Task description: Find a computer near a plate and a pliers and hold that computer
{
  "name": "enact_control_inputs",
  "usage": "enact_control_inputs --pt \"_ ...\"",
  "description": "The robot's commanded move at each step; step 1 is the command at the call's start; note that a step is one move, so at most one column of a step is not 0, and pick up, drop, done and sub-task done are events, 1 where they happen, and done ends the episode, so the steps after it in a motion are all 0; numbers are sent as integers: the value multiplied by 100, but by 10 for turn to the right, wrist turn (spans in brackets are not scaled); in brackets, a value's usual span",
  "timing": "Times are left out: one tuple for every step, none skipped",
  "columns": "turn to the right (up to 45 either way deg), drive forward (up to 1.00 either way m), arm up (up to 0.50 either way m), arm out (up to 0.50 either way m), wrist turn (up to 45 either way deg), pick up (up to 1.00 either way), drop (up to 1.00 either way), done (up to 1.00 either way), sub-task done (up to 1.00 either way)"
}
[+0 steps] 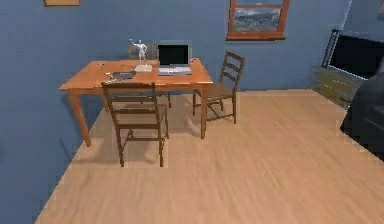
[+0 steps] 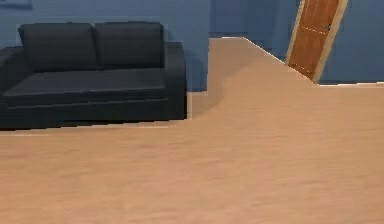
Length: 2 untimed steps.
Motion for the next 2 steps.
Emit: enact_control_inputs --pt "-60 0 0 0 0 0 0 0 0" --pt "0 85 0 0 0 0 0 0 0"
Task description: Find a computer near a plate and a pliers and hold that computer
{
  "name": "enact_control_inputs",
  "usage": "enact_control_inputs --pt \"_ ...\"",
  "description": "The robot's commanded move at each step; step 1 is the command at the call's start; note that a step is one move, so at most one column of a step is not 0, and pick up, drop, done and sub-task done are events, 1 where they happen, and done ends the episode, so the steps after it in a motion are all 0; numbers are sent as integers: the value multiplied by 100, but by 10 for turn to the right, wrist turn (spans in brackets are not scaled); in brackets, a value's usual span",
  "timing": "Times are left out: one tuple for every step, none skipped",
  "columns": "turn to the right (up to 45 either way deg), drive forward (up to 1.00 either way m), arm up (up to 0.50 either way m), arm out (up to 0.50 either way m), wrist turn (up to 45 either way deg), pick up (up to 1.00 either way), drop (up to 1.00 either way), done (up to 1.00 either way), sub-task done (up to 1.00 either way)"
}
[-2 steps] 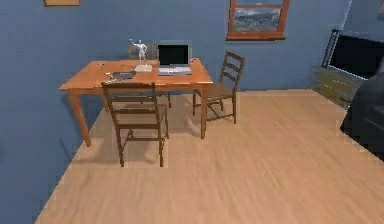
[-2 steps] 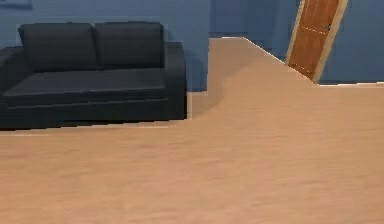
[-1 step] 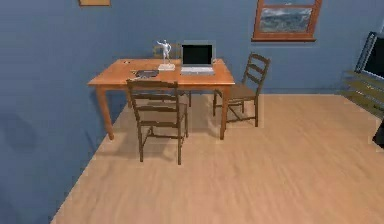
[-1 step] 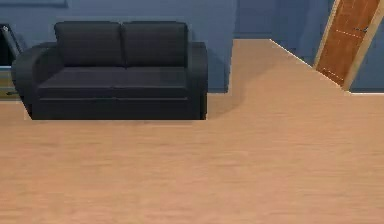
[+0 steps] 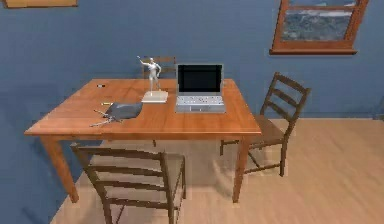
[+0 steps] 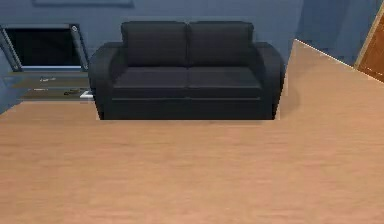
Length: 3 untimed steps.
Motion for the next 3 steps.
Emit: enact_control_inputs --pt "-450 0 0 0 0 0 0 0 0" --pt "0 35 0 0 0 0 0 0 0" --pt "450 0 0 0 0 0 0 0 0"
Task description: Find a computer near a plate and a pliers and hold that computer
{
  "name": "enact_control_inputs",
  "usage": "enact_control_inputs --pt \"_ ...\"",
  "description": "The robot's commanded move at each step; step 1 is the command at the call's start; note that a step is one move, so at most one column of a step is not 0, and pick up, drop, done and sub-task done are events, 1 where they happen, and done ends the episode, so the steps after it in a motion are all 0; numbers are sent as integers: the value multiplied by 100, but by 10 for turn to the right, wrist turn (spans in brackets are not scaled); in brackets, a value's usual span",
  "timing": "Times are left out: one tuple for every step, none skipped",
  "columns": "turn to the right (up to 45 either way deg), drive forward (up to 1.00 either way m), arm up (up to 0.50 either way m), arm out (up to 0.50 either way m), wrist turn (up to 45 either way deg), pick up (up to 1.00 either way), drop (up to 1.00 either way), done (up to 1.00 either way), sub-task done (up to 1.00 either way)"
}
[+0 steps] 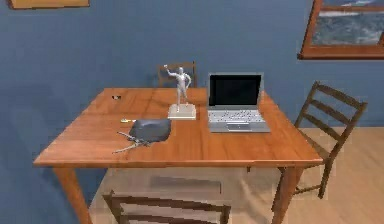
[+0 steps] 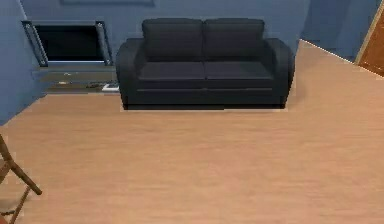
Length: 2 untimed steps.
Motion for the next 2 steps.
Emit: enact_control_inputs --pt "450 0 0 0 0 0 0 0 0" --pt "450 0 0 0 0 0 0 0 0"
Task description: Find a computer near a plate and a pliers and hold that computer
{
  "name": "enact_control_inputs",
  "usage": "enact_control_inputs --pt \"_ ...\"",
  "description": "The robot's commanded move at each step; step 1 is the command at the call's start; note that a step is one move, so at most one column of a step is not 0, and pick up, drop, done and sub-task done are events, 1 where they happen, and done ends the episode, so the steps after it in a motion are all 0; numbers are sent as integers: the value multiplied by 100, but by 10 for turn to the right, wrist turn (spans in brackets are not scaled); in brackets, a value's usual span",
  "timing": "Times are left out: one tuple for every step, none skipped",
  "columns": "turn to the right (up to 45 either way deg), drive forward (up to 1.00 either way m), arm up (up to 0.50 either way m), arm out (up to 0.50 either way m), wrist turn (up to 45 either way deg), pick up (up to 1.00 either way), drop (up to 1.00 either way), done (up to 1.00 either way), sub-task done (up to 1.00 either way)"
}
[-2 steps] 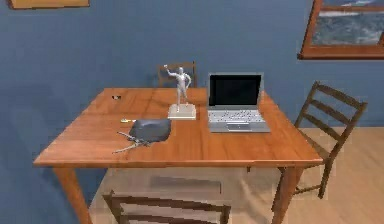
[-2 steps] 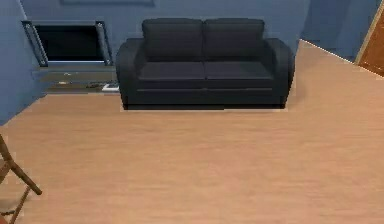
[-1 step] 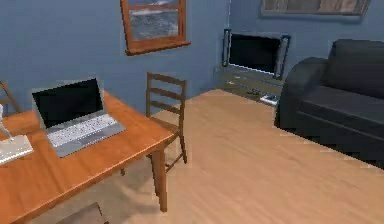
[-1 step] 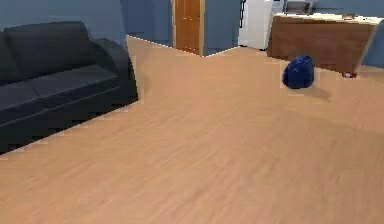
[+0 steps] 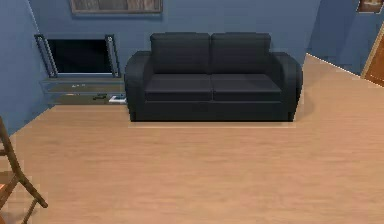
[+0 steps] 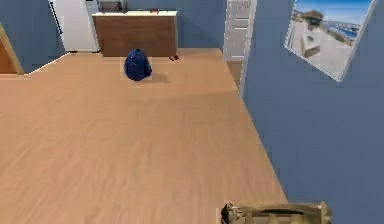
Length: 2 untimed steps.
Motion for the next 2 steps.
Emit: enact_control_inputs --pt "210 0 0 0 0 0 0 0 0" --pt "0 15 0 0 0 0 0 0 0"
